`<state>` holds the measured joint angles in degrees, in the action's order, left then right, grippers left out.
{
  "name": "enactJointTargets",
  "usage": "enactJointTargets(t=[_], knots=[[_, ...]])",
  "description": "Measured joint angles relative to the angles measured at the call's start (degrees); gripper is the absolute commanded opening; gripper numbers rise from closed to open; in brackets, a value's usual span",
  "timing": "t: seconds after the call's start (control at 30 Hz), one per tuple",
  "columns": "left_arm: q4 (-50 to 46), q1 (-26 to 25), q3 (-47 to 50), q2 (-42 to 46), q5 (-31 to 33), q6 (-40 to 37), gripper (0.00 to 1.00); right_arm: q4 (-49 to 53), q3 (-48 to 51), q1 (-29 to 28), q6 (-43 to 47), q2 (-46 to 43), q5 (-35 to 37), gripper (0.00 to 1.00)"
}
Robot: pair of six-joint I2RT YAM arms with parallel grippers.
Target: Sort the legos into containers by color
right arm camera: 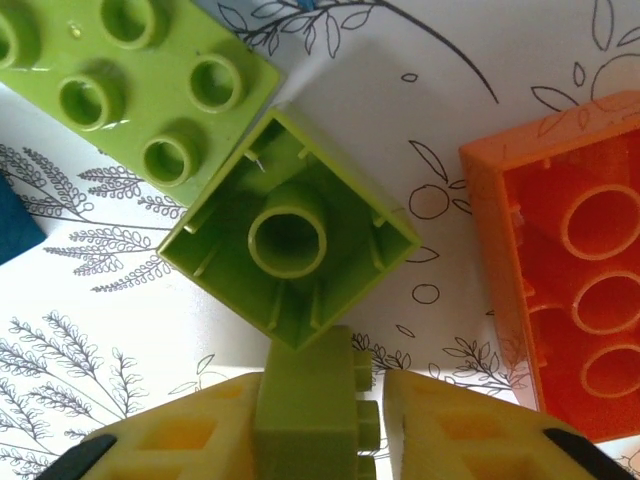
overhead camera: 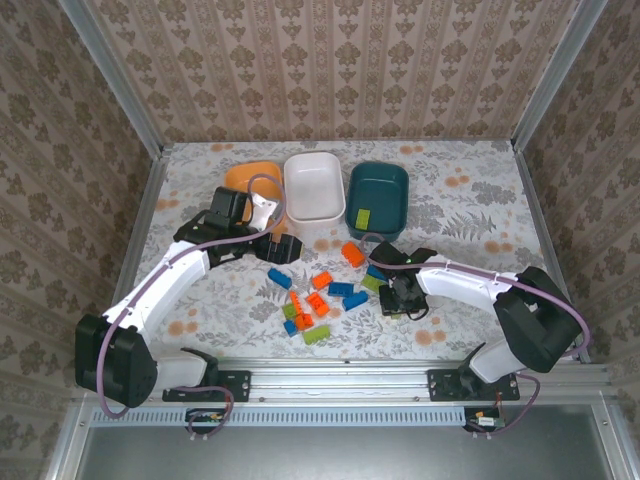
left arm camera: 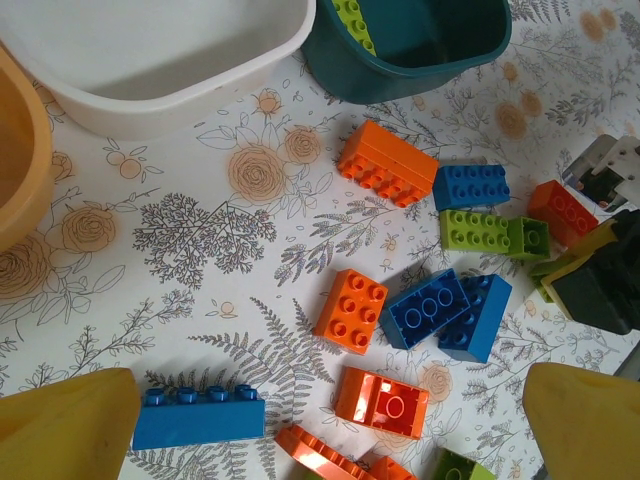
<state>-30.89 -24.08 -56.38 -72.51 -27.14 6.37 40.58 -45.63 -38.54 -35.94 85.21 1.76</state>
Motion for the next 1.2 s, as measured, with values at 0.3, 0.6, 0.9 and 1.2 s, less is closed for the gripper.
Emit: enactJointTargets(t=[0.3,0.6,0.9,1.2], knots=[[-0.11,0.0,0.0,0.0,0.2,0.0,1.0,1.7,-0.11,-0.37,-0.28,-2.91,1.31,0.26],[-0.42,0.0,0.0,-0.02,0.42,0.0,1.0,7.34,-13.14,0.57,1.25,-8.7,3.28,0.26],[-0.42,0.04,0.0,-0.15,0.46,0.0,1.0,6.19,-39.89,11.87,8.81,8.22,3.39,0.26],[-0.83,0.07,0.0,-1.01,0.92,-1.09,1.0,4.83,-56.0,18.51,12.22,29.09,1.7,0.25]])
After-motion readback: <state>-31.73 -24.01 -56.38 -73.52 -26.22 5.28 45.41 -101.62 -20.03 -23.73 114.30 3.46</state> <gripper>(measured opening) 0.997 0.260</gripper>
